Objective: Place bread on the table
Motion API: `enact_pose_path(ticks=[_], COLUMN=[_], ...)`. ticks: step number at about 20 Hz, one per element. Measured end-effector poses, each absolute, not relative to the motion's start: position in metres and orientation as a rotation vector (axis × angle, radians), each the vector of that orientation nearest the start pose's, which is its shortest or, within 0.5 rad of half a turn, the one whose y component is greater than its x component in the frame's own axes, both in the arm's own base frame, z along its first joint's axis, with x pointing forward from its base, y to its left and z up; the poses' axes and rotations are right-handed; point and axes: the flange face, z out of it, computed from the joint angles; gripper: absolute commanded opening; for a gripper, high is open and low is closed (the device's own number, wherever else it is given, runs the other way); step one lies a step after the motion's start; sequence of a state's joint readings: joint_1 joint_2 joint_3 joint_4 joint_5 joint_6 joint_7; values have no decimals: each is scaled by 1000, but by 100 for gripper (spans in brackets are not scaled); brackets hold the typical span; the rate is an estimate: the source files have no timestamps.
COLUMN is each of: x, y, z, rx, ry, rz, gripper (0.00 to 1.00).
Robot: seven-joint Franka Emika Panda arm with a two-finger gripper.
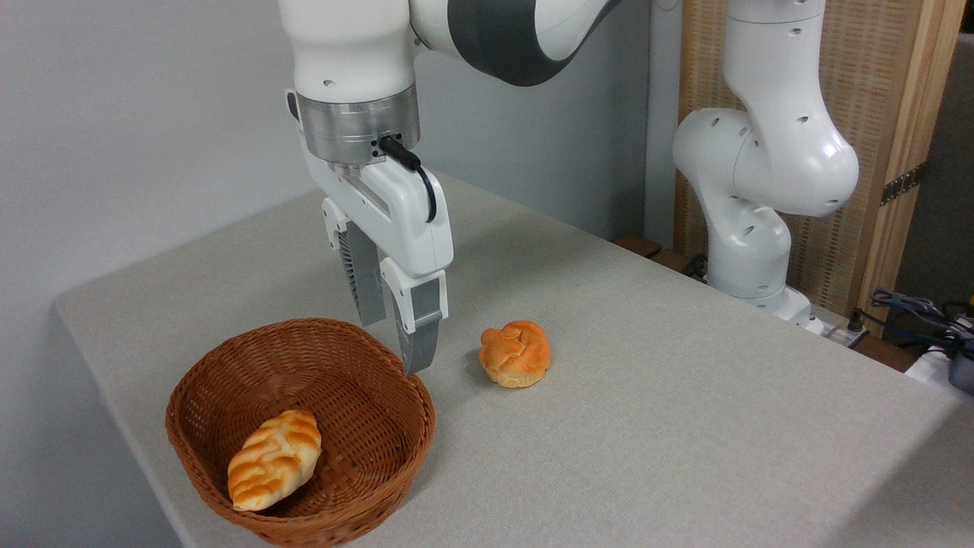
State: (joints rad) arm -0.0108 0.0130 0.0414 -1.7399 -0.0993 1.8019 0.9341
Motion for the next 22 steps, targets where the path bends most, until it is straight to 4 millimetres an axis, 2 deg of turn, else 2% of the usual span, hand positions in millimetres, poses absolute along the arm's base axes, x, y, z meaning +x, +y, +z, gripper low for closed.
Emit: enact_pose_path(ticks=[8,22], x=[572,572], y=[17,17], z=[557,557], rx=[-2902,-2902], ry=[1350,1349], rz=[-142,-142], gripper=[100,100])
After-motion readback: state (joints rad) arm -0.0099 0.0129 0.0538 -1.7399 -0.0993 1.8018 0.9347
